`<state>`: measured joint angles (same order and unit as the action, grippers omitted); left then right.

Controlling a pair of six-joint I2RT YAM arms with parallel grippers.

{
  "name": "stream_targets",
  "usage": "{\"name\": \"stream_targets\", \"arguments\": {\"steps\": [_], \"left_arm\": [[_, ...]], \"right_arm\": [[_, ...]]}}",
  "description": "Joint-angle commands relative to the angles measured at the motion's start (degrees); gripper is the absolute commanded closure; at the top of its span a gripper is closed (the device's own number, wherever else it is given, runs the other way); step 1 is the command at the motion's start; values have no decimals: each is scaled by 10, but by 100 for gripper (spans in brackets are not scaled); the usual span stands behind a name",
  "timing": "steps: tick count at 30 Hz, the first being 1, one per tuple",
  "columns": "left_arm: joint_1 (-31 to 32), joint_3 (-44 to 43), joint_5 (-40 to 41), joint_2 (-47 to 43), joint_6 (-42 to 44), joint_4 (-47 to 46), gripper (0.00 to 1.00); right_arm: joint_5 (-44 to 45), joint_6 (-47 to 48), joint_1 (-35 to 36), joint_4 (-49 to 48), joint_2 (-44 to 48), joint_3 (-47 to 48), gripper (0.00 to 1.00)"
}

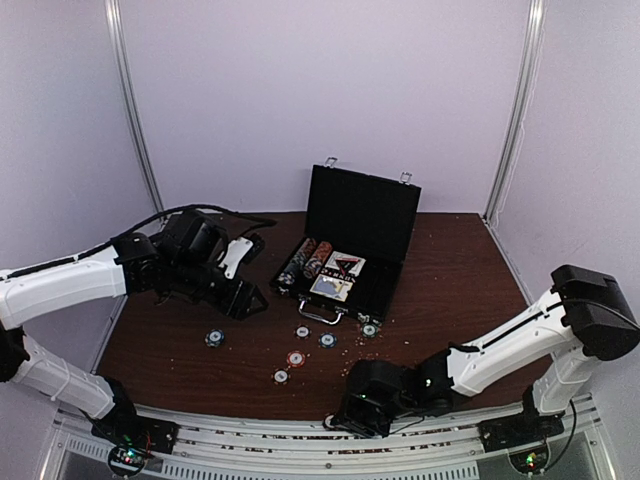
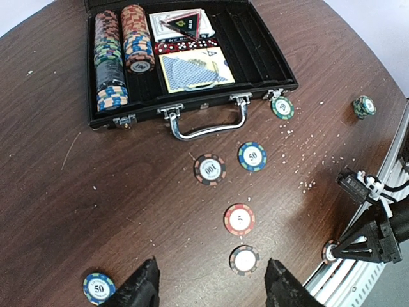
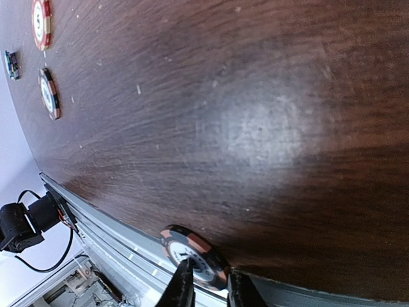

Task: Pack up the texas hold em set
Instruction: Pick up the poker chip from the corner of the board, then place the poker chip in the slot.

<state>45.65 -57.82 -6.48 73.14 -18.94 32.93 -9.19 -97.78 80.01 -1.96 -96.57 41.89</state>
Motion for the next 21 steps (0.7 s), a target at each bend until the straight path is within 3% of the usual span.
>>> {"name": "stream_targets", "arguments": {"steps": [1, 11, 17, 21], "left_arm": [[-8, 6, -2, -13, 9, -13, 42], [-13, 11, 1, -18, 6, -13, 42], [-17, 10, 2, -18, 5, -13, 42], [-21, 8, 9, -24, 4, -9, 42]], "right_arm": [[7, 0, 3, 11, -14, -28, 82], [40, 13, 0, -66, 26, -57, 98], [68, 37, -10, -82, 64, -63, 100], [92, 92, -26, -30, 99, -25, 100]]}}
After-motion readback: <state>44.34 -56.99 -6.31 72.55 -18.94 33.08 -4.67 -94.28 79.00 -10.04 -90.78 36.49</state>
